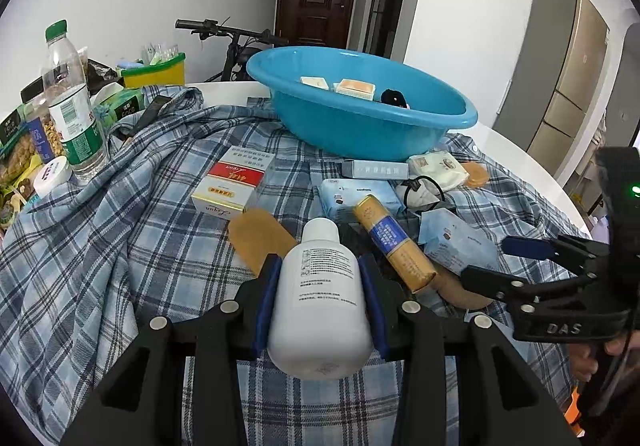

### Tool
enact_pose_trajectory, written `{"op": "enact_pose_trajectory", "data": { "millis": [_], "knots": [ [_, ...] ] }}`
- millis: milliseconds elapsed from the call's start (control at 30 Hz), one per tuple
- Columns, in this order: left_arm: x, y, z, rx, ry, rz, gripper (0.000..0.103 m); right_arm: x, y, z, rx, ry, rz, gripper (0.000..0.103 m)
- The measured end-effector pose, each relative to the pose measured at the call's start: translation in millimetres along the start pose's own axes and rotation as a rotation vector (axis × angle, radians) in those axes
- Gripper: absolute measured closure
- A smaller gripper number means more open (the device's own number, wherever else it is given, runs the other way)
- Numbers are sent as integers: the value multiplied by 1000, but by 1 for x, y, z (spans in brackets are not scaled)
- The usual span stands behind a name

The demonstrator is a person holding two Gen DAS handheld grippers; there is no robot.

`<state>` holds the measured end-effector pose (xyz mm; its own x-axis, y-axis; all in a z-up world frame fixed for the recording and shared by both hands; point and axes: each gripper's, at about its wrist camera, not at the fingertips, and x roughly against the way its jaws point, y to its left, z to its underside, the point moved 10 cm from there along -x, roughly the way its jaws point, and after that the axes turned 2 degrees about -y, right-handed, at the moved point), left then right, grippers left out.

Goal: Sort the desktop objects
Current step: 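Grasp the blue Babycare wipes pack with the right gripper while the left holds the bottle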

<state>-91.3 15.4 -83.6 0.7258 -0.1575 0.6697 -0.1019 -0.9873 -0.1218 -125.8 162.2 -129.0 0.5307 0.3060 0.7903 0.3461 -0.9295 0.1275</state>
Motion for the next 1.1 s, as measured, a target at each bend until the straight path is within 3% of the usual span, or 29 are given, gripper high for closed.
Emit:
{"op": "enact_pose_trajectory", "data": {
  "millis": [100,200,267,367,533,700,800,900,1100],
  "knots": [
    [-2,1,0,2,2,0,62,-11,-3,-3,10,18,-18,22],
    [-4,2,0,5,8,2,62,-19,-5,-4,15,34,-34,31],
    [-6,2,1,8,16,6,61,-19,-8,-3,19,37,-29,43],
    [-8,0,3,8,22,11,62,-14,-15,-3,-5,26,-25,53],
    [-8,-6,4,-4,23,22,62,-2,-23,6,-27,23,-25,54],
    [-7,-10,4,-12,20,29,61,4,-12,22,-18,69,-90,54],
    [-6,-12,4,-17,21,31,62,5,-13,19,9,39,-41,52],
    [-6,-12,3,-20,19,31,62,4,-19,9,25,-1,26,37],
    [-7,-8,4,-6,26,25,62,-11,-18,0,18,8,10,37]
  ]
}}
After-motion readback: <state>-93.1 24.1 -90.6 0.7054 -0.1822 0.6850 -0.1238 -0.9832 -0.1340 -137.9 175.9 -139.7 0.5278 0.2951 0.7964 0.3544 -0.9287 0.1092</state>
